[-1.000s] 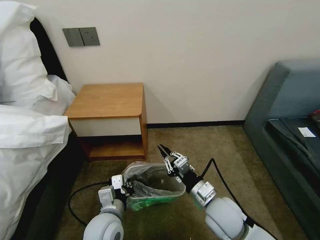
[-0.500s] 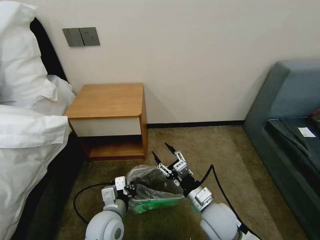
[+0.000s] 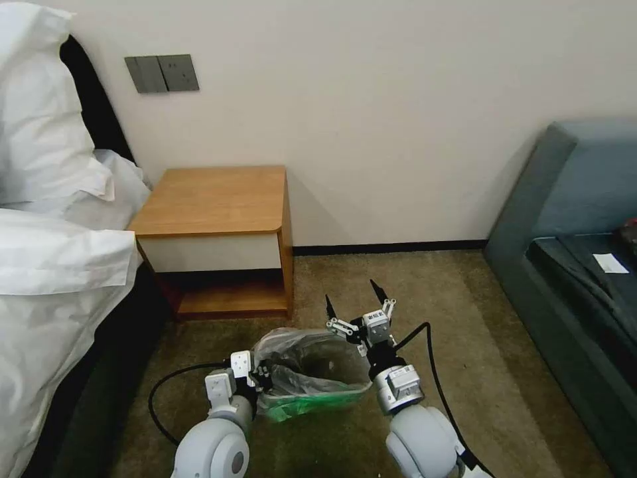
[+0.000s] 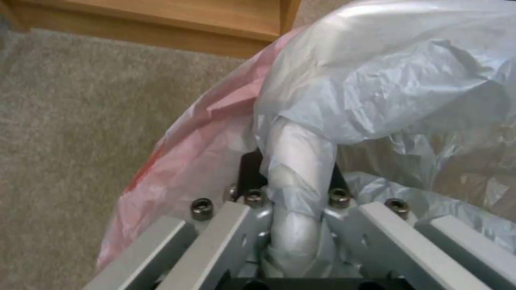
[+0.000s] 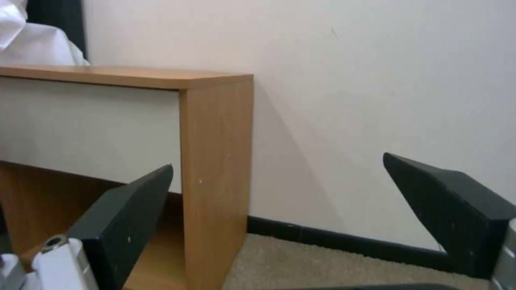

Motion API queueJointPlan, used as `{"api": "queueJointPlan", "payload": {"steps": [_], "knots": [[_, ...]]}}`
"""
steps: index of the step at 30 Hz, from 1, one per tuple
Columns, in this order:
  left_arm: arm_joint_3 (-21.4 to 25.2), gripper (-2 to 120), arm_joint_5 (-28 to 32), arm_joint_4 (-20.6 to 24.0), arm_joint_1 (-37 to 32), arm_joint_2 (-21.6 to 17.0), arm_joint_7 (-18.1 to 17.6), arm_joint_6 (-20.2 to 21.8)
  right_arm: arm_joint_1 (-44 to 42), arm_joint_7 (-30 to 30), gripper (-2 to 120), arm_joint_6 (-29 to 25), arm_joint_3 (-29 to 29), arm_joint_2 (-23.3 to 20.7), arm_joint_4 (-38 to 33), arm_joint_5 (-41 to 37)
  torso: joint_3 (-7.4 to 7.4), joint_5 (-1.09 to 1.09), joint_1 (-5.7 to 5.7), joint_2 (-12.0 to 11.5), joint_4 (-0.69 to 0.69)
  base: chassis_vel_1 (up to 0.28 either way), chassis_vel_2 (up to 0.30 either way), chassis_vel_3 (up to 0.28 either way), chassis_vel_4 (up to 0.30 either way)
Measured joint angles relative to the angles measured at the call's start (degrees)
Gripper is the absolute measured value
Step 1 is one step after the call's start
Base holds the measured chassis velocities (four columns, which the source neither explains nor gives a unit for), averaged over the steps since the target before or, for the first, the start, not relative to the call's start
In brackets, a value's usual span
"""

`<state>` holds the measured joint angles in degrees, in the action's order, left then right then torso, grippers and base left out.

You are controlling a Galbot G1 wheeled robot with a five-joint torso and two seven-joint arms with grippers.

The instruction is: Pick up the garbage bag from the table and place it over the trash can.

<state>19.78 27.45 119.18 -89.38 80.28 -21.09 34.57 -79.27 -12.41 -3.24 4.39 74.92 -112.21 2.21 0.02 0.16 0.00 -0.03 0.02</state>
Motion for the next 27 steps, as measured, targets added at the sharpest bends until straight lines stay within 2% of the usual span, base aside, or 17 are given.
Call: {"api": "queueJointPlan", "payload": {"steps": [1, 4, 6, 8, 12, 15, 17, 19, 20, 23, 27], "knots": [[0.0, 8, 0.0, 0.0, 0.0, 0.0, 0.0, 0.0, 0.0, 0.0, 100, 0.0, 0.0, 0.0, 0.0, 0.0, 0.0, 0.0, 0.0, 0.0, 0.0, 0.0, 0.0, 0.0, 0.0], [-0.02, 24, -0.05, 0.19, -0.14, -0.18, 0.09, -0.06, 0.05, 0.0, 100, -0.06, 0.01, 0.14, 0.22, 0.0, 0.0, -0.01, 0.0, -0.01, 0.0, 0.0, 0.0, 0.0, 0.0], [-0.03, 27, -0.05, 0.21, -0.15, -0.24, 0.11, -0.08, 0.06, 0.02, 100, -0.07, 0.0, 0.16, 0.29, 0.0, 0.0, -0.01, 0.0, -0.01, 0.0, 0.0, 0.0, 0.0, 0.0], [-0.05, 39, -0.05, 0.28, -0.14, -0.36, 0.21, -0.14, 0.08, 0.07, 100, -0.14, 0.0, 0.25, 0.37, 0.02, 0.0, -0.01, 0.0, 0.0, 0.0, 0.0, 0.0, 0.0, 0.0], [-0.05, 47, -0.27, 0.43, -0.05, -0.42, 0.36, -0.29, 0.13, 0.16, 100, -0.15, 0.0, 0.37, 0.42, 0.03, 0.01, -0.01, 0.0, 0.0, 0.0, 0.0, 0.0, 0.0, 0.0], [-0.04, 65, -0.69, 0.45, 0.05, -0.46, 0.67, -0.77, 0.21, 0.31, 100, -0.19, 0.04, 0.59, 0.58, 0.09, 0.01, -0.01, 0.0, -0.01, 0.0, 0.0, 0.0, 0.0, 0.0], [-0.04, 69, -0.98, 0.45, 0.09, -0.47, 0.82, -1.1, 0.23, 0.34, 100, -0.23, 0.04, 0.64, 0.64, 0.11, 0.0, 0.0, 0.0, -0.01, 0.0, 0.0, 0.0, 0.0, 0.0], [0.03, 80, -1.93, 0.45, 0.2, -0.55, 1.4, -2.01, 0.16, 0.58, 100, -0.63, 0.15, 0.46, 1.02, 0.16, 0.0, 0.0, 0.0, -0.01, 0.0, 0.0, 0.0, 0.0, 0.0], [0.03, 80, -1.93, 0.45, 0.2, -0.55, 1.4, -2.01, 0.16, 0.58, 100, -0.63, 0.15, 0.46, 1.02, 0.16, 0.0, 0.0, 0.0, -0.01, 0.0, 0.0, 0.0, 0.0, 0.0], [0.1, 95, -2.02, 0.45, 0.2, -0.56, 1.46, -2.09, 0.13, 0.6, 100, -0.69, 0.36, 0.51, 1.12, 0.12, 0.0, 0.0, 0.0, -0.01, 0.0, 0.0, 0.0, 0.0, 0.0], [0.1, 99, -2.5, 0.63, 0.13, -0.46, 1.6, -2.54, 0.32, 0.6, 100, -0.72, 0.48, 0.94, 1.24, 0.05, 0.0, 0.0, 0.0, -0.01, 0.0, 0.0, 0.0, 0.0, 0.0]]}}
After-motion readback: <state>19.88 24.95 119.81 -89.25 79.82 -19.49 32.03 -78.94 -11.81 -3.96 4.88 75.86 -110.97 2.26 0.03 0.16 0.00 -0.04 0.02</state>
